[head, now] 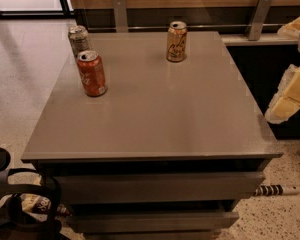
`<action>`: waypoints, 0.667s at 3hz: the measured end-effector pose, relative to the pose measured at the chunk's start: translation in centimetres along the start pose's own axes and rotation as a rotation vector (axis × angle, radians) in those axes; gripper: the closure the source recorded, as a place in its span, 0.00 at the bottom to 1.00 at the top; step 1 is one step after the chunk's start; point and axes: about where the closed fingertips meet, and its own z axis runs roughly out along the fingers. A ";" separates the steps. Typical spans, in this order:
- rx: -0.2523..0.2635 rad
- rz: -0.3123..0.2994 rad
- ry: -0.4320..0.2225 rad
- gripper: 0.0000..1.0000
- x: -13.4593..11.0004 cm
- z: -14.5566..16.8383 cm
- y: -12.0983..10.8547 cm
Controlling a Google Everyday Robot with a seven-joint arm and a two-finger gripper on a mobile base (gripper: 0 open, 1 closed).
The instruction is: Knock orange can over
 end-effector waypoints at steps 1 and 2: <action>0.112 0.132 -0.211 0.00 0.9 1.7 -3.8; 0.232 0.204 -0.418 0.00 -0.3 2.8 -9.7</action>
Offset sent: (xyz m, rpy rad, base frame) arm 0.1470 -0.0508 0.0313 0.5282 -0.5249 -0.1597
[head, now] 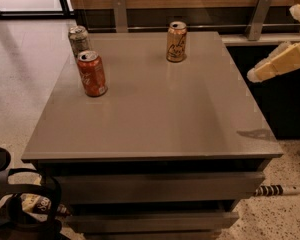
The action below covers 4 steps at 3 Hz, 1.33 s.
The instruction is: Knock orange can over
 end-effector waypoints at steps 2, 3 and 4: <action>0.025 0.062 -0.129 0.00 -1.7 2.6 -3.2; 0.014 0.099 -0.149 0.00 -1.7 4.6 -5.0; -0.010 0.148 -0.186 0.00 -2.0 8.0 -7.8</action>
Offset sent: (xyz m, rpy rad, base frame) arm 0.0357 0.0031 0.0084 0.1040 -0.0587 -0.0015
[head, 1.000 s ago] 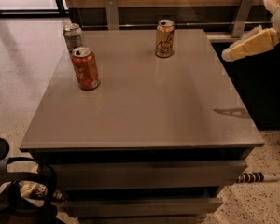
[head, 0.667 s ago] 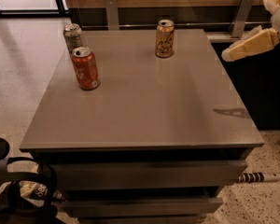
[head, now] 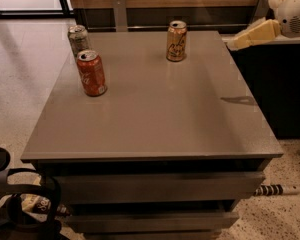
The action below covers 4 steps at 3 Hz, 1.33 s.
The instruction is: Knock orange can over
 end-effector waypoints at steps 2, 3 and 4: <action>-0.061 0.102 -0.104 0.00 0.9 9.8 -3.6; -0.114 0.143 -0.155 0.00 1.8 14.0 -3.2; -0.158 0.177 -0.215 0.00 2.1 17.2 -2.0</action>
Offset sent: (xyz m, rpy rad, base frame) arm 0.1320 0.0210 -0.0510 0.2008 0.0095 0.0340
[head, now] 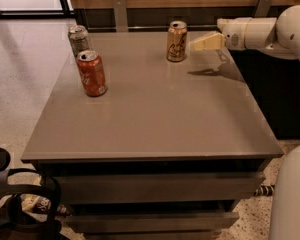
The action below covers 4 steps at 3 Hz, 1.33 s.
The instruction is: Knock orange can over
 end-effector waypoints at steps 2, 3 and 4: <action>-0.053 0.013 -0.110 0.00 0.0 4.5 2.9; -0.034 0.021 -0.111 0.00 0.8 5.6 3.0; -0.031 0.026 -0.129 0.00 1.0 6.4 2.9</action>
Offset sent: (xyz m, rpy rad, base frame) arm 0.0025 0.0498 -0.0070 0.1403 -0.0719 0.0731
